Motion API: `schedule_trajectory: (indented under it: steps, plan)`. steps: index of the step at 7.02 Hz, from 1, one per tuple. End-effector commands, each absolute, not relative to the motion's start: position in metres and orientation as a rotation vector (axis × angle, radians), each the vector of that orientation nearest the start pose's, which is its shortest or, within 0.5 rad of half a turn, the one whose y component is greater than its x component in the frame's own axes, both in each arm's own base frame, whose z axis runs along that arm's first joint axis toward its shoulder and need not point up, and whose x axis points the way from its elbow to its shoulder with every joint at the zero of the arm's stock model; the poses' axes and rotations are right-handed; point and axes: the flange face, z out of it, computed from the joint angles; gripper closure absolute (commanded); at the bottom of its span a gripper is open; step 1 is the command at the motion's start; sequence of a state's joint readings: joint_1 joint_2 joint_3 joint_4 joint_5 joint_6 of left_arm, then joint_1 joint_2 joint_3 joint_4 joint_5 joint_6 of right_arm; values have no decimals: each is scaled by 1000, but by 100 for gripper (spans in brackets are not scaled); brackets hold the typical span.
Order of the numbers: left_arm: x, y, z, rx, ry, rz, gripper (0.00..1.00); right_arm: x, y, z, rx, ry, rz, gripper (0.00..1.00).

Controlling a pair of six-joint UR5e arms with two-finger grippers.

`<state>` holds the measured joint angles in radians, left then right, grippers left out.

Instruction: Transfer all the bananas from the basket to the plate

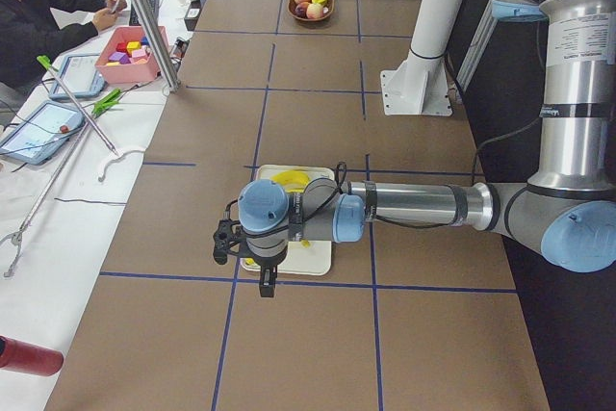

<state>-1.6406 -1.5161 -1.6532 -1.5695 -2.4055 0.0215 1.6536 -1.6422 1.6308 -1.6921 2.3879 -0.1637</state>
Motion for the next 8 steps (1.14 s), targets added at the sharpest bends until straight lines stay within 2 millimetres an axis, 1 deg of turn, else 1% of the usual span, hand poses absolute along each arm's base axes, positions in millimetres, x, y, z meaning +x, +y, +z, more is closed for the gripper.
schedule_trajectory:
  steps: [1, 3, 8]
  plan:
    - [-93, -466, 638, 73, 832, -27, 0, 98, -448, 667, -20, -826, -11, 0]
    - [-93, -466, 635, 85, 830, -23, 0, 98, -451, 668, -20, -826, -11, 0]
    - [-94, -465, 636, 81, 821, -26, 0, 98, -452, 664, -13, -830, -12, 0]
